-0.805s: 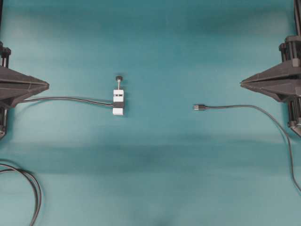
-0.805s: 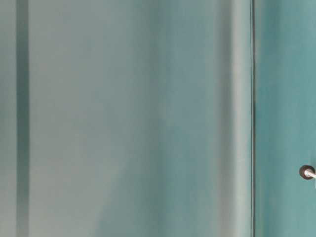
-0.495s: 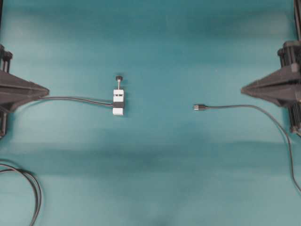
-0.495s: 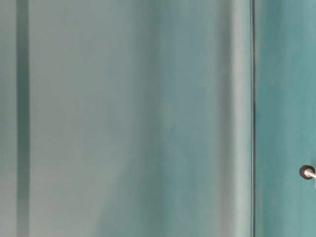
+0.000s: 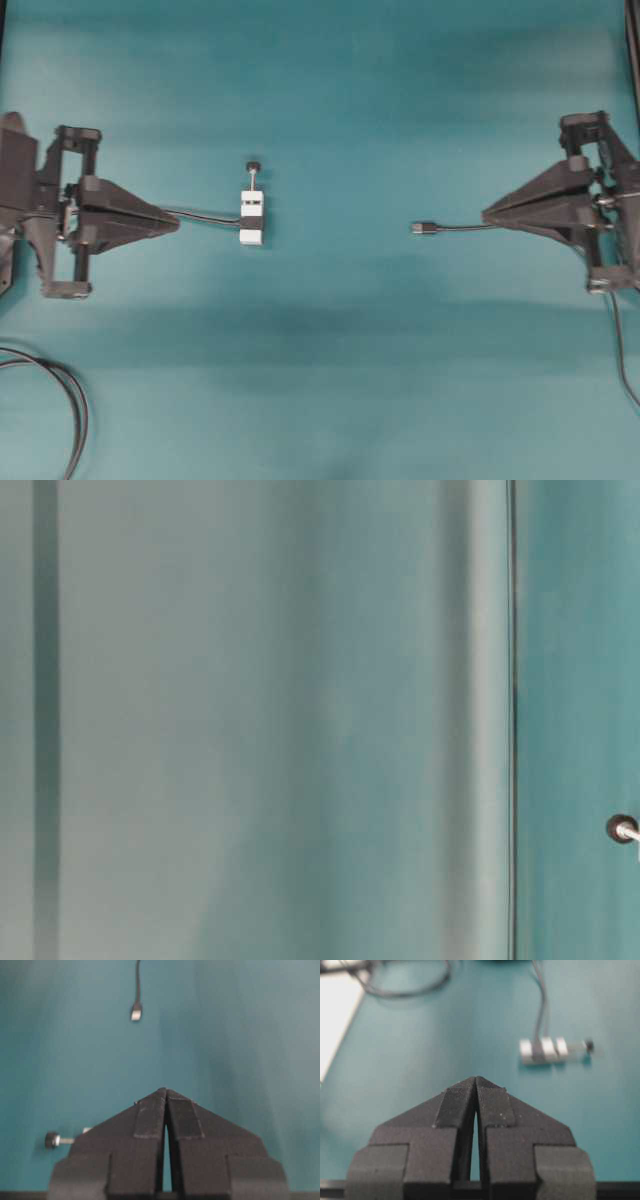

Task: Insert the USB cable into the female connector supported by the left arm.
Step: 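Lower both grippers toward the white clamp and the USB plug, then open both grippers and move them over the clamp and plug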

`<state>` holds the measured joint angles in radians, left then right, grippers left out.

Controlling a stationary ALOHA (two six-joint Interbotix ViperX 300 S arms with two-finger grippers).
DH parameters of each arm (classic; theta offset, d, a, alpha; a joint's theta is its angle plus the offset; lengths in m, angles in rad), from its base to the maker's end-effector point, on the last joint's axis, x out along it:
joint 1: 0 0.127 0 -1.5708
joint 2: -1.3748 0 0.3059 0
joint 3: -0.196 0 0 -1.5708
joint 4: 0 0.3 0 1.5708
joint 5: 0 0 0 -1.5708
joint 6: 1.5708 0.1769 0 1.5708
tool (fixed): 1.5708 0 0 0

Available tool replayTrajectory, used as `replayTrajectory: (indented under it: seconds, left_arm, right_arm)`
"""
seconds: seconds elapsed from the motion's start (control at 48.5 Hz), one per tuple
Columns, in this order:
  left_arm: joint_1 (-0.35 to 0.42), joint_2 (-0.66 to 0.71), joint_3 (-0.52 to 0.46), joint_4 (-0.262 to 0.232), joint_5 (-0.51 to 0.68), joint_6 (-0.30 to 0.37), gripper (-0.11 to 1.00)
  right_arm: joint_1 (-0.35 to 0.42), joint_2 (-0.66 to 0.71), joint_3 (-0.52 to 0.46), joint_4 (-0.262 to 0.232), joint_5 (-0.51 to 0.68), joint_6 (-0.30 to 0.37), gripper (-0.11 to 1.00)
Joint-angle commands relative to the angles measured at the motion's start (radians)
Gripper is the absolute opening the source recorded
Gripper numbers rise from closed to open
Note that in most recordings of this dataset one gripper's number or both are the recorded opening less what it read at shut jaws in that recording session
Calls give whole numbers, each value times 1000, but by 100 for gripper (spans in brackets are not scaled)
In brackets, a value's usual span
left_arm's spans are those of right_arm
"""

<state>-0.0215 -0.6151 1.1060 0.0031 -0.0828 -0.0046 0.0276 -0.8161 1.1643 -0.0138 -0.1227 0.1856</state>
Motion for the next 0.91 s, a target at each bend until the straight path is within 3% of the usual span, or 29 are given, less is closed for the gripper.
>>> replayTrajectory:
  seconds: [0.0, 0.103, 0.248, 0.31, 0.475, 0.578, 0.805, 0.888]
  left_arm:
    - [11, 37, -23, -2, -3, 3, 11]
    - [15, 86, -26, -2, -3, 3, 31]
    - [17, 164, -32, -2, -14, 2, 71]
    - [18, 198, -37, -2, -28, 2, 83]
    - [31, 282, -40, -2, -114, 5, 83]
    - [46, 325, -37, -2, -193, 5, 83]
    - [61, 453, -26, -2, -380, 6, 85]
    - [66, 497, -25, -2, -426, 5, 86]
  right_arm:
    - [-32, 29, -25, -2, 12, 0, 0]
    - [-72, 60, -12, -2, 14, -2, 0]
    - [-97, 100, -3, -14, 14, -6, 0]
    - [-97, 118, -2, -23, 14, -6, 0]
    - [-98, 179, 20, -25, 11, -6, 1]
    - [-101, 221, 38, -26, -9, -8, 8]
    - [-144, 313, 51, -26, -97, -6, 55]
    - [-149, 347, 48, -26, -112, -6, 62]
